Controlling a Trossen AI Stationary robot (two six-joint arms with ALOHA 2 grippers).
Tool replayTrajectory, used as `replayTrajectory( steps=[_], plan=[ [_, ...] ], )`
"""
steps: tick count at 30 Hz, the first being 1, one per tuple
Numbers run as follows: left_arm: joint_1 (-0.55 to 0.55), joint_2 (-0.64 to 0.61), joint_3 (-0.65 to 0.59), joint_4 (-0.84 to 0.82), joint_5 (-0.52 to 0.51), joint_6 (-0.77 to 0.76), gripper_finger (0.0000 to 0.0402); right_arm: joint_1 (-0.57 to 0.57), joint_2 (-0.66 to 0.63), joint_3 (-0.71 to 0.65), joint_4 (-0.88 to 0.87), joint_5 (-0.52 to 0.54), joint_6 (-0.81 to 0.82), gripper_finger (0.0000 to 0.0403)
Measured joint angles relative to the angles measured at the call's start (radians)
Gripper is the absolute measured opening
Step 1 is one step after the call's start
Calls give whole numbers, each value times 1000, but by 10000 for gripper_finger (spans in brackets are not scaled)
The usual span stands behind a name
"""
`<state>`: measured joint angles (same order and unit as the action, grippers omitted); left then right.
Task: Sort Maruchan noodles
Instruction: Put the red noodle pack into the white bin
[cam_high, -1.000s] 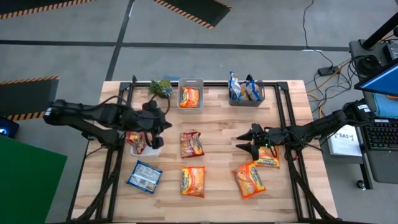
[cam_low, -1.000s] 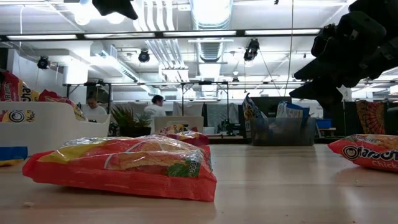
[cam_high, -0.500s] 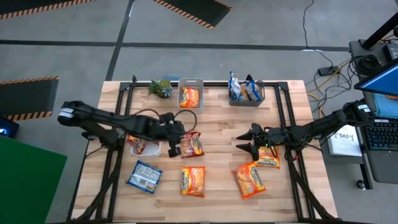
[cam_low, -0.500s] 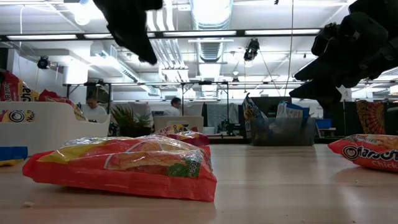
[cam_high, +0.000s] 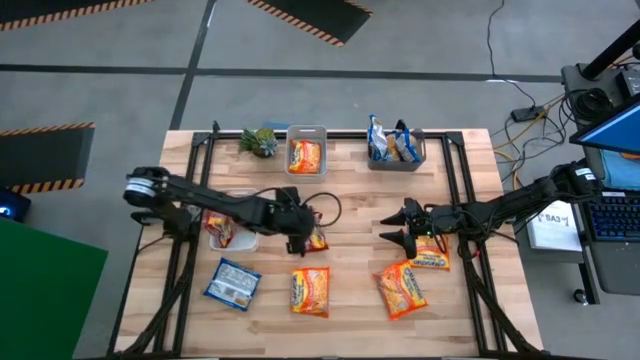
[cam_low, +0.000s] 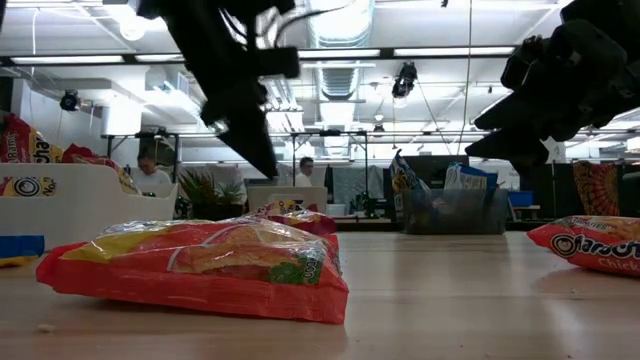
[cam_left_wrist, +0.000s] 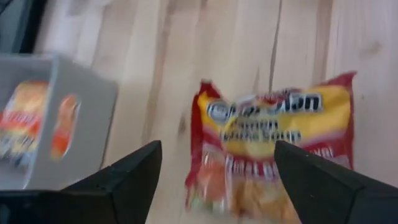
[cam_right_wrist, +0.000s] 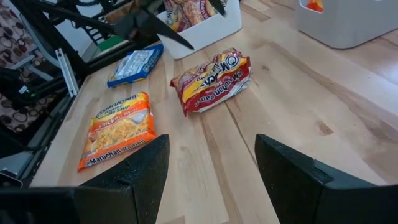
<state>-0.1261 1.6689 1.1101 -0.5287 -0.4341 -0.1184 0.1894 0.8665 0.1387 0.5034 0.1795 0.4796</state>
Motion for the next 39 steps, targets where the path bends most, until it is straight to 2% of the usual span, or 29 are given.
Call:
replayTrajectory(
  steps=[4,13,22,25,30,39],
  plan=[
    [69,31,-52,183,123,88,278,0,0,0,0,-4,-7,226],
    [201,30,-206,466,407,121,253,0,0,0,4,-27,-2,226],
    [209,30,-401,770,455,59,248,0,0,0,3,-27,20,226],
    [209,29,-431,800,455,49,235,0,0,0,4,-26,27,226],
    [208,28,-440,802,453,52,175,0,0,0,4,-25,37,226],
    [207,28,-424,806,456,57,17,0,0,0,5,-23,46,226]
  ],
)
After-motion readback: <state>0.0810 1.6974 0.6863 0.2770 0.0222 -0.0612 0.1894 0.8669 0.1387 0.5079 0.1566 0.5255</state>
